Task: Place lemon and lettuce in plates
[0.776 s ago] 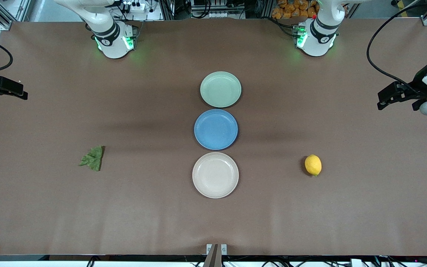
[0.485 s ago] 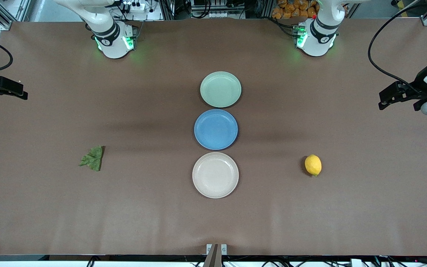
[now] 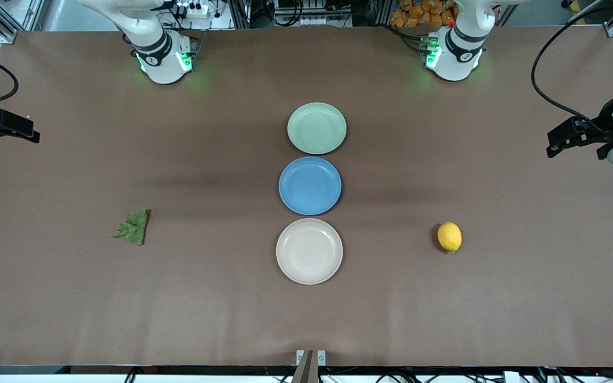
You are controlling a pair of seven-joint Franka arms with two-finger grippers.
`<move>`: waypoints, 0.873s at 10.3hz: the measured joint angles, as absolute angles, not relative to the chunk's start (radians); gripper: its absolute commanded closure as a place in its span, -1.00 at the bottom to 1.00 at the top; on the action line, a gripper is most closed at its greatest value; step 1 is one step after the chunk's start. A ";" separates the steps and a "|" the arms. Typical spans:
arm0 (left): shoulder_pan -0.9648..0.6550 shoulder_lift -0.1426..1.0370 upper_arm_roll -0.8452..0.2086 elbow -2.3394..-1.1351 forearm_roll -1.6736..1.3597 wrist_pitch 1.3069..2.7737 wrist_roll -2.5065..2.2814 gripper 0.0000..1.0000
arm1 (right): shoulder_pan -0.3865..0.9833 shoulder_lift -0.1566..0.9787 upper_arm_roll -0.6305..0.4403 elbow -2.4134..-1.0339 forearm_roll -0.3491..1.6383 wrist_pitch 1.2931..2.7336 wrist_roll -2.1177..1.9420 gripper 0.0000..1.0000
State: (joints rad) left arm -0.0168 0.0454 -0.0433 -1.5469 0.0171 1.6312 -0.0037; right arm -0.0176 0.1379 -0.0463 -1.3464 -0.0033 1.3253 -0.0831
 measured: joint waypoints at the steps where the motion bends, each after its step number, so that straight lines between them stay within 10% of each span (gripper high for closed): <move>1: -0.017 0.060 -0.043 -1.548 0.017 1.631 -0.004 -1.00 | -0.018 0.138 -0.046 -1.346 -0.003 1.325 -0.083 -1.00; 9: -0.032 0.311 -0.051 -1.544 0.017 1.764 -0.010 -1.00 | -0.020 0.139 -0.057 -1.347 -0.003 1.324 -0.083 -1.00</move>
State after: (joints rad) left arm -0.0320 0.3106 -0.0507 -1.5441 0.0171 1.7639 -0.0101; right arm -0.0199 0.1393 -0.0573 -1.3473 -0.0033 1.3237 -0.0831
